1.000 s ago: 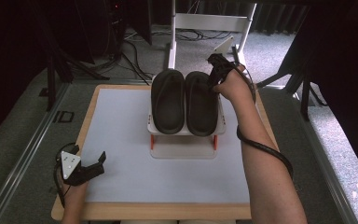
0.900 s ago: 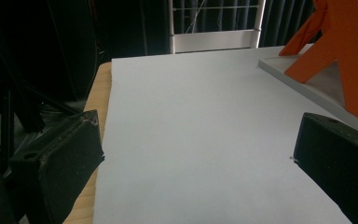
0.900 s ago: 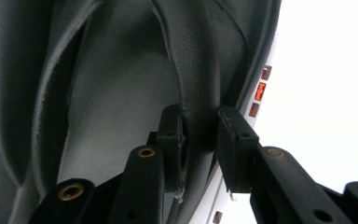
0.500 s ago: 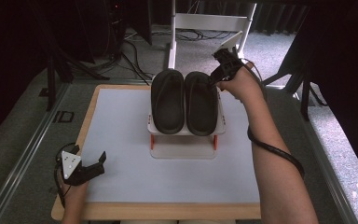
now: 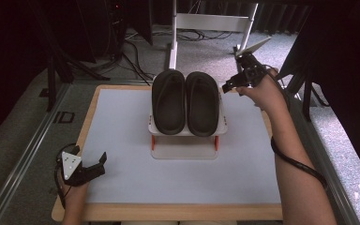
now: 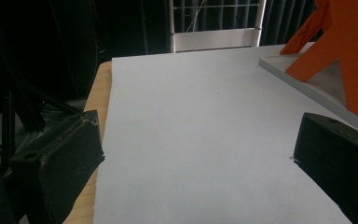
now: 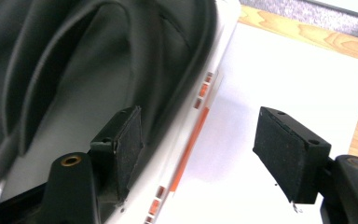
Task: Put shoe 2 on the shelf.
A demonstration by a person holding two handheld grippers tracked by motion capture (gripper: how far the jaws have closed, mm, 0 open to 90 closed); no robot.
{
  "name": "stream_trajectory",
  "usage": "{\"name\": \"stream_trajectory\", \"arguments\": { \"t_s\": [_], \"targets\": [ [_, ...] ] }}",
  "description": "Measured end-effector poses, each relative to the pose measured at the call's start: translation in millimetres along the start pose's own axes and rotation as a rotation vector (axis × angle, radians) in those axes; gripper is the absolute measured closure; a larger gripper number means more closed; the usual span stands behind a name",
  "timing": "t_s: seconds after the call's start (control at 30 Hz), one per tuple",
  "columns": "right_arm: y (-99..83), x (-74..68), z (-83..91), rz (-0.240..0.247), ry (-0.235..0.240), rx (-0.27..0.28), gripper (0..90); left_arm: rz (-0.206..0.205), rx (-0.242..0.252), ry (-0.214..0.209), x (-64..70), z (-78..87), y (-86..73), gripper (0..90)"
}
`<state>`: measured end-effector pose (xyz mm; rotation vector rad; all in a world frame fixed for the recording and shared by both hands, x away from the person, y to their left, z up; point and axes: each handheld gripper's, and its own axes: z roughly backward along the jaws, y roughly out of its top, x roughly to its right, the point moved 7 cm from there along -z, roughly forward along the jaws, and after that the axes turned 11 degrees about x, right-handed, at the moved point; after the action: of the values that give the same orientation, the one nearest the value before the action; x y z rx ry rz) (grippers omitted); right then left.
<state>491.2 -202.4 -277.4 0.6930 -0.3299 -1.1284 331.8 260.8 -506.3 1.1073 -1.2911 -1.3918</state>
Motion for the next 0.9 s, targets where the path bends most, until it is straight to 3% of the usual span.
{"name": "stream_trajectory", "arguments": {
  "t_s": [0.33,0.5,0.57,0.63,0.7,0.9],
  "targets": [
    [-41.6,42.3,-8.4,-0.026,-0.004,0.111,29.8,0.001,0.002,0.002,-0.1,0.0,0.1,0.9],
    [-63.5,59.5,-18.1,-0.017,-0.020,0.124,29.6,0.000,0.000,0.002,-0.1,-0.1,0.0,0.9],
    [-80.2,70.9,-28.0,-0.037,-0.019,0.132,28.3,0.002,0.002,0.003,-0.1,0.0,0.1,0.9],
    [-89.8,75.8,-34.7,-0.033,-0.015,0.136,25.2,0.002,0.002,0.003,-0.1,-0.1,0.0,0.9],
    [-99.1,79.3,-41.6,-0.013,-0.013,0.147,16.6,0.002,0.002,0.003,-0.1,-0.1,0.1,0.9],
    [-120.4,84.1,-55.2,0.003,-0.025,0.183,14.6,0.001,0.002,0.003,-0.2,0.1,0.1,0.9]
  ]
}}
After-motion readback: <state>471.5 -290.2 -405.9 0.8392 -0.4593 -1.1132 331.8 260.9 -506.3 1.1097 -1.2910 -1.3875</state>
